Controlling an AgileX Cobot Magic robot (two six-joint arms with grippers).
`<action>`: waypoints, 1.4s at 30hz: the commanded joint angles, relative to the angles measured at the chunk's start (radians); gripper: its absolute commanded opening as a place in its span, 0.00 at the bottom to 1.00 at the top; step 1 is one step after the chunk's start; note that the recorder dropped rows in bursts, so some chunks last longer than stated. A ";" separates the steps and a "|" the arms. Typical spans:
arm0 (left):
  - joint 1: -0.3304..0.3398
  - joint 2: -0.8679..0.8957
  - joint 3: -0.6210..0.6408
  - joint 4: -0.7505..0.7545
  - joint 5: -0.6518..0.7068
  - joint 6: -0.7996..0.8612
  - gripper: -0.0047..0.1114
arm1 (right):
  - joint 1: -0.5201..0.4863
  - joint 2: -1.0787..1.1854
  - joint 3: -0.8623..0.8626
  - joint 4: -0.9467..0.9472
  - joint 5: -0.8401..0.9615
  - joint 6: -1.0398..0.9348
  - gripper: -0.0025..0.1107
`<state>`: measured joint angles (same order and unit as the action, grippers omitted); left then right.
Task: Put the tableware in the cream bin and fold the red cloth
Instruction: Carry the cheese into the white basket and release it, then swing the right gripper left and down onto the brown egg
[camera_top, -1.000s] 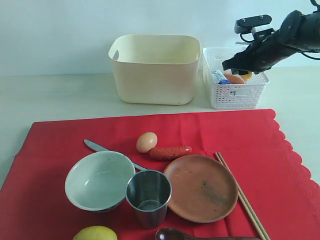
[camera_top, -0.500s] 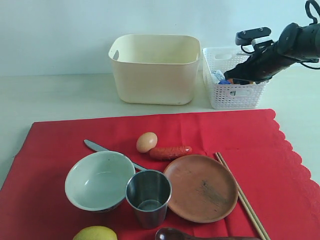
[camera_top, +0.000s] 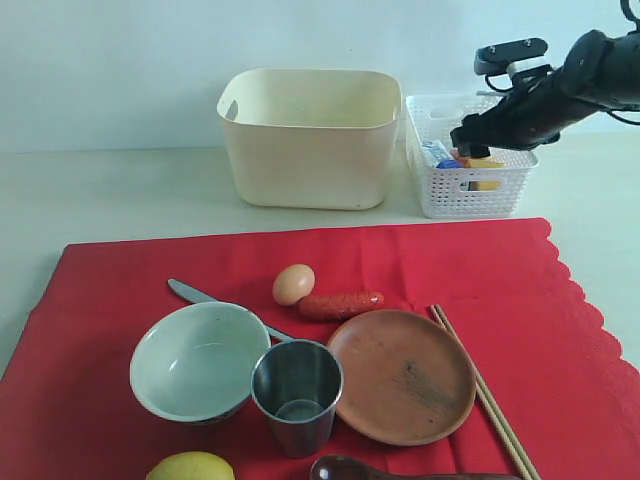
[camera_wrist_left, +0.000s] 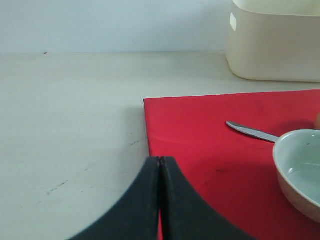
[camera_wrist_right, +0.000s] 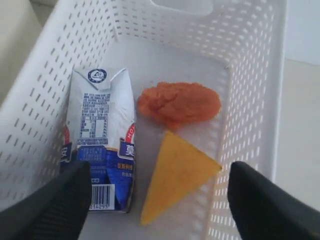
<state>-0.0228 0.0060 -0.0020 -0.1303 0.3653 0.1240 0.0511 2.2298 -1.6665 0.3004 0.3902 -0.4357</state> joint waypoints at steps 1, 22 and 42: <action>-0.007 -0.006 0.002 -0.004 -0.010 -0.002 0.04 | -0.004 -0.063 -0.008 -0.004 0.069 -0.002 0.67; -0.007 -0.006 0.002 -0.004 -0.010 -0.002 0.04 | -0.004 -0.341 0.186 0.015 0.331 0.067 0.63; -0.007 -0.006 0.002 -0.004 -0.010 -0.002 0.04 | 0.075 -0.427 0.491 0.018 0.111 0.040 0.63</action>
<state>-0.0228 0.0060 -0.0020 -0.1303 0.3653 0.1240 0.0899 1.8153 -1.1839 0.3141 0.5403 -0.3837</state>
